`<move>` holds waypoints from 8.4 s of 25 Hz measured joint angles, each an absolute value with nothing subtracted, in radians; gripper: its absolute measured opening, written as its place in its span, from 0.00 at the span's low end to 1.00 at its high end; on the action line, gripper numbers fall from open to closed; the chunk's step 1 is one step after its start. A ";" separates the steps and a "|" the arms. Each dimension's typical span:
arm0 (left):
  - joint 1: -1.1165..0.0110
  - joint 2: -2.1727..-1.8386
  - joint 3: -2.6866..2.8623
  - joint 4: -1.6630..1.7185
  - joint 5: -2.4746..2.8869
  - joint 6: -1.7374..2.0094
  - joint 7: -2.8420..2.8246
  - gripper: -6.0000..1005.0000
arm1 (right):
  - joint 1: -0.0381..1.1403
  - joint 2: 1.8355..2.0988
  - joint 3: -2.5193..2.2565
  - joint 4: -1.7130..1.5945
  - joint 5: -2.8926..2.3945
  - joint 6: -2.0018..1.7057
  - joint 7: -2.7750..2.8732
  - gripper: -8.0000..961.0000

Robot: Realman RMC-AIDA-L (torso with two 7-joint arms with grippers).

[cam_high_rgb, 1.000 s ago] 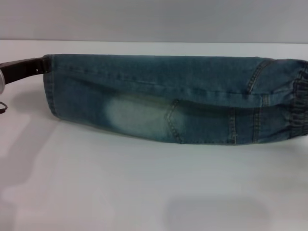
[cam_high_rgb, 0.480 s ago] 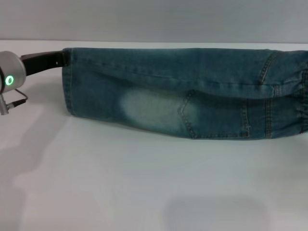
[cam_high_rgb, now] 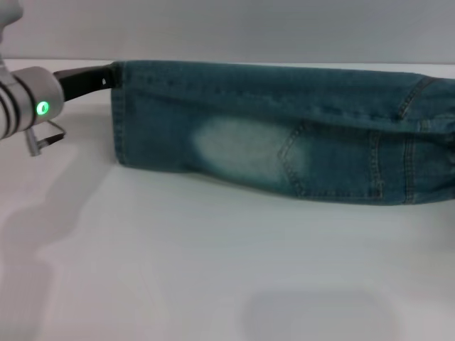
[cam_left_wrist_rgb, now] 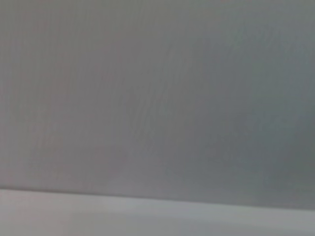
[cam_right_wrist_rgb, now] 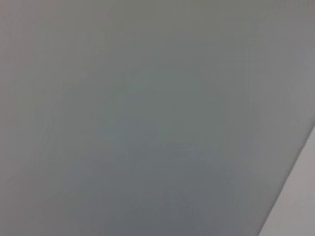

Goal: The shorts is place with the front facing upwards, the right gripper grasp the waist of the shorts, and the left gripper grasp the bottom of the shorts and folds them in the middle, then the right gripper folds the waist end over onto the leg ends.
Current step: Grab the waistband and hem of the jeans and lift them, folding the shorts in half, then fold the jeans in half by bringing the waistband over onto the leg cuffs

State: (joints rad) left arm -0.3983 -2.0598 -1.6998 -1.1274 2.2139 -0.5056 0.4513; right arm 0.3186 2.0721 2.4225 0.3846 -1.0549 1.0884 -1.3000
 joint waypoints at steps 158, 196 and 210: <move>-0.491 -2.062 -0.948 -1.009 1.792 -0.046 0.624 0.77 | 0.729 2.072 1.953 0.584 -1.080 0.948 -1.025 0.11; -0.218 -2.061 -1.361 -1.080 1.965 0.209 0.640 0.76 | 0.804 2.075 1.706 0.538 -1.078 0.838 -0.953 0.10; -0.299 -2.065 -1.303 -1.035 1.965 0.222 0.631 0.76 | 0.870 2.069 1.650 0.494 -1.088 0.801 -0.936 0.15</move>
